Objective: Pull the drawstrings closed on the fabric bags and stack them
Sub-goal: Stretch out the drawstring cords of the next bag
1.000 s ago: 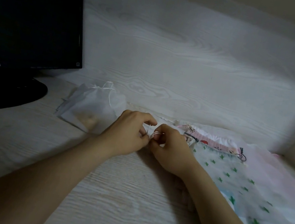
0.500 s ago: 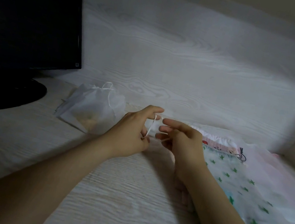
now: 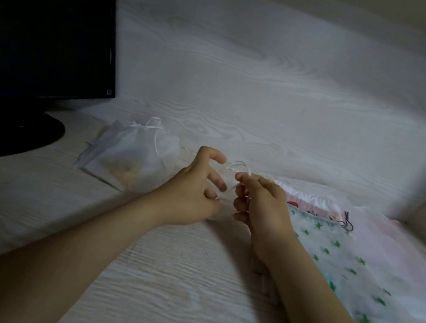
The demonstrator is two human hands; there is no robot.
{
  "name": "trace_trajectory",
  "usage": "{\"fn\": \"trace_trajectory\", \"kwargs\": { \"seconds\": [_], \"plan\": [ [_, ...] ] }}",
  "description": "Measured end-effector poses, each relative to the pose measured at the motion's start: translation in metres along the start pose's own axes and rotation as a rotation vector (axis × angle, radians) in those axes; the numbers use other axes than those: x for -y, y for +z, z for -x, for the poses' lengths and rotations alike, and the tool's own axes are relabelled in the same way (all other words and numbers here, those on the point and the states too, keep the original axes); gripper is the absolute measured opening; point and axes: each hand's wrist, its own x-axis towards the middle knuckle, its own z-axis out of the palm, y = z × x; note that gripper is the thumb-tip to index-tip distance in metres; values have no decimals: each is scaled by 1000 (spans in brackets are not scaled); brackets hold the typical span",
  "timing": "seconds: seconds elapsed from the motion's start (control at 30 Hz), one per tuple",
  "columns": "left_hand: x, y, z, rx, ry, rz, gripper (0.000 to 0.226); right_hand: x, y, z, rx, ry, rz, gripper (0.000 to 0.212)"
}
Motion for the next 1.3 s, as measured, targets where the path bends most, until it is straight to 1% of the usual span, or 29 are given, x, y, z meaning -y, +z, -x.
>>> {"fn": "trace_trajectory", "kwargs": {
  "seconds": [0.1, 0.17, 0.2, 0.27, 0.33, 0.4, 0.47, 0.53, 0.6, 0.63, 0.73, 0.8, 0.97, 1.03, 1.1, 1.17, 1.27, 1.3],
  "plan": [
    [-7, -3, -1, 34, -117, 31, 39, 1, -4, -2, 2, -1, -116, 21],
    [-13, -4, 0, 61, -155, 32, 14, -2, -6, -2, -1, -30, -89, 21],
    [-13, -5, 0, 63, -156, 46, 11, -3, -6, -2, -2, -47, -65, 21],
    [-11, -5, -1, 52, -156, 69, 14, -3, -5, -1, -10, -71, -26, 20],
    [-7, -5, -1, 29, -175, 83, 14, -2, -4, -1, -25, -56, -16, 18],
    [-4, -6, -2, -5, -208, 107, 13, 0, -6, -1, -72, -25, -9, 16],
    [-3, -6, -4, -12, -232, 123, 13, -1, -9, -3, -127, -36, 11, 16],
    [-3, -6, -4, -1, -232, 115, 14, -2, -12, -2, -181, -112, 92, 19],
    [-5, -6, -2, 21, -227, 92, 14, -2, -13, -2, -201, -235, 223, 22],
    [-7, -6, -1, 44, -227, 85, 14, -2, -12, -2, -182, -282, 240, 24],
    [-14, -11, 2, 142, -217, 60, 11, 1, -9, -1, -53, -333, 125, 30],
    [-18, -13, 3, 190, -198, 33, 14, 0, -8, -2, 16, -373, 134, 29],
    [-18, -15, 6, 251, -151, 61, 16, -6, -9, -5, 76, -421, 175, 22],
    [-16, -15, 5, 244, -156, 81, 15, -6, -8, -4, 83, -430, 267, 24],
    [-15, -16, 3, 224, -177, 86, 23, -6, -8, -3, 94, -455, 385, 31],
    [-12, -16, 0, 223, -205, 109, 32, -7, -9, -2, 122, -527, 520, 37],
    [-11, -17, -1, 236, -252, 171, 25, -6, -7, 4, 162, -623, 659, 45],
    [-10, -16, -2, 231, -266, 191, 27, -5, -7, 5, 179, -631, 669, 47]
  ]
}}
